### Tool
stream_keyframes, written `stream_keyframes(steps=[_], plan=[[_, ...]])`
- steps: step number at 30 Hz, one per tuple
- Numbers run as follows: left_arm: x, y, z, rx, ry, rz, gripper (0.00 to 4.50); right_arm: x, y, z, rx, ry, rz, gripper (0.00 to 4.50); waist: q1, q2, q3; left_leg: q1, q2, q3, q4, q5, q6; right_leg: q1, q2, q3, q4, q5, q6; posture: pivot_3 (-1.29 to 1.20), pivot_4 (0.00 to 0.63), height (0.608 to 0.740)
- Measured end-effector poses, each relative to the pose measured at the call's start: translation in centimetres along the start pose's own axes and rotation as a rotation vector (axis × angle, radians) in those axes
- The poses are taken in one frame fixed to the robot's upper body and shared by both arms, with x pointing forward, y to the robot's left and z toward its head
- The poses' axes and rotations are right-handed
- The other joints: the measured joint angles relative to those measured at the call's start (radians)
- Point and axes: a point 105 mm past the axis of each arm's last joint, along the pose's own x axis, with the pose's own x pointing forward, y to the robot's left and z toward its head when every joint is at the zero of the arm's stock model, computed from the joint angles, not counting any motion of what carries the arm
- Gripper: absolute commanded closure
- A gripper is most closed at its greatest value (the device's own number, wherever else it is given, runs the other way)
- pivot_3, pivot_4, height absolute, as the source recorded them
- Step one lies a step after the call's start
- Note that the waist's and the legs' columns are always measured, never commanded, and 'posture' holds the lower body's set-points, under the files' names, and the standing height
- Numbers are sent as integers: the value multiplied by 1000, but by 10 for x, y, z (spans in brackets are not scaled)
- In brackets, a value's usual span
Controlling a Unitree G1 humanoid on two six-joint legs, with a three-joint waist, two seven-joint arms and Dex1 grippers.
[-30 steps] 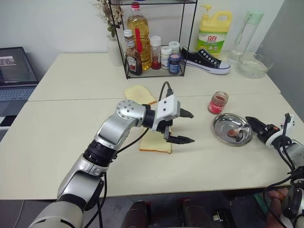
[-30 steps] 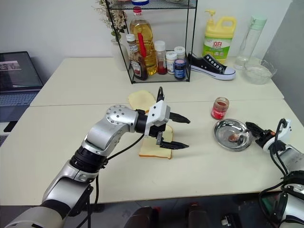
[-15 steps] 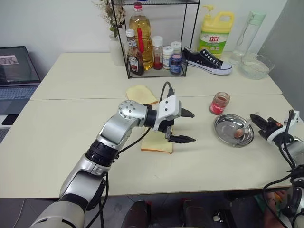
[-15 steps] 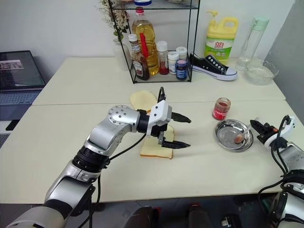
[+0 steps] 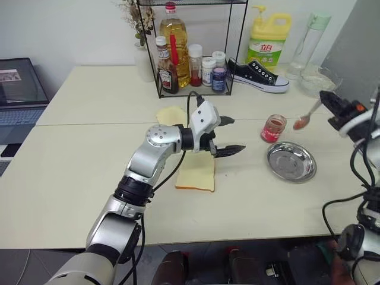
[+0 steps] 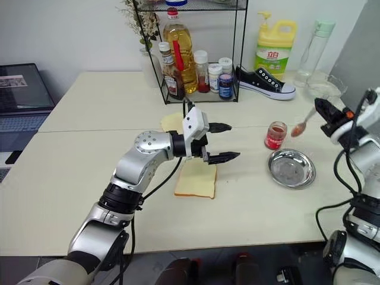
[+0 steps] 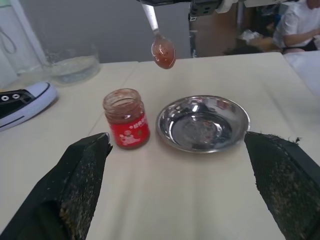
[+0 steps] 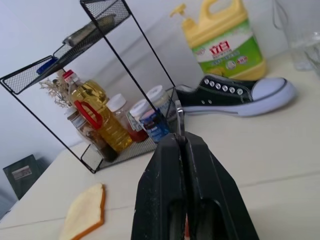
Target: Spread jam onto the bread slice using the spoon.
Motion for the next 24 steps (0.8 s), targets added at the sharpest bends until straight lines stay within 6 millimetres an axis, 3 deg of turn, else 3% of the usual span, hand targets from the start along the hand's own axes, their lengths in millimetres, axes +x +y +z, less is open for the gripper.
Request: stream_keyframes(steps=[4,8,19,24], plan=[[5,6,-1,12,-11,38,0,26,21,6,-177,-38,-6,4478,1,0,0,0,0,0,0,0,0,-1,0,-1,0,0,0,0,150,740],[7,7,-1,19,-21,53,0,38,12,-7,-294,-42,-58,4478,3,0,0,-1,-2,1,0,0,0,-1,0,-1,0,0,0,0,150,740],[8,4,0,17,-29,52,0,48,3,-31,-389,-35,-77,4478,1,0,0,-1,-1,1,0,0,0,-2,0,0,0,0,0,0,150,740],[8,4,0,14,-27,52,0,50,1,-57,-406,3,-79,4478,0,0,0,-1,-1,1,0,0,0,-2,0,0,1,0,0,0,150,740]])
